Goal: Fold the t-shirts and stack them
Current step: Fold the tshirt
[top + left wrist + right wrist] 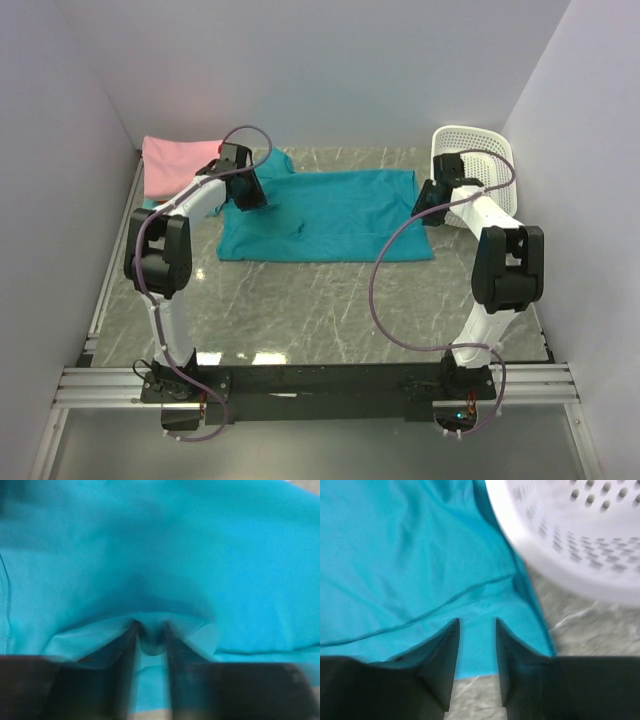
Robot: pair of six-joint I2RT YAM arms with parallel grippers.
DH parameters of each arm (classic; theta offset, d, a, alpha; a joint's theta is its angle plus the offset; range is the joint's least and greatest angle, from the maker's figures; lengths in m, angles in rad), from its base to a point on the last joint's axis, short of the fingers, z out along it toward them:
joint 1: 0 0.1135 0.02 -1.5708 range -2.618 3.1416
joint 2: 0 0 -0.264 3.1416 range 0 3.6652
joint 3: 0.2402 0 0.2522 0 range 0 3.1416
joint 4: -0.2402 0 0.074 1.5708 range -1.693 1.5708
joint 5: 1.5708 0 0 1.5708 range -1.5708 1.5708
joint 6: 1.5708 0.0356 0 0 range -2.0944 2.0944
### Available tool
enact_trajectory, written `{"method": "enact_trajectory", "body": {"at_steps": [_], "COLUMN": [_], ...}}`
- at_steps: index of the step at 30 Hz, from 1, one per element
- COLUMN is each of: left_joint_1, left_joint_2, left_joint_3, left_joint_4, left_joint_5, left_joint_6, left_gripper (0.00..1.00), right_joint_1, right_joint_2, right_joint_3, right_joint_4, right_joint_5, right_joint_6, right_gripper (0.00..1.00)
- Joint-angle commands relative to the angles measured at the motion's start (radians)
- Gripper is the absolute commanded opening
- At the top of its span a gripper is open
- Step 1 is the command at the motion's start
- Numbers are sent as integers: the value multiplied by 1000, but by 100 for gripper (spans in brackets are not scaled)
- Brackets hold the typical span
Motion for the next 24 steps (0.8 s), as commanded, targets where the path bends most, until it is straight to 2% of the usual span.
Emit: {"method": "enact_trajectory", "body": {"at_steps": [1, 2, 4, 5, 7, 10, 16, 24], "left_joint_1": [15, 17, 19, 19, 19, 15, 3, -1], "left_joint_2": [27, 30, 13, 1, -54, -116, -131, -19], "left_joint_3": [90, 112, 118, 100, 66, -6, -144, -168], "left_joint_4": [-33, -41, -63, -57, -23, 15, 81, 123], "left_joint_5": [-13, -42, -56, -56, -46, -4, 109, 145], "left_joint_6": [30, 27, 19, 11, 1, -24, -73, -97], "left_gripper": [41, 49, 69, 99, 100, 99, 99, 100], "right_joint_1": [-4, -2, -2, 1, 6, 39, 121, 182], "right_joint_2": [7, 7, -6, -34, -65, -120, -109, 66], "right_joint_3": [77, 86, 80, 54, 23, -27, -95, -21], "right_joint_4": [-2, -6, -8, -2, 18, 30, 64, 90], "right_joint_5": [90, 88, 84, 62, 51, 22, -7, -50], "right_joint_6": [-16, -17, -17, -23, -26, -31, -17, -42], "right_gripper": [45, 52, 57, 60, 71, 80, 85, 89]}}
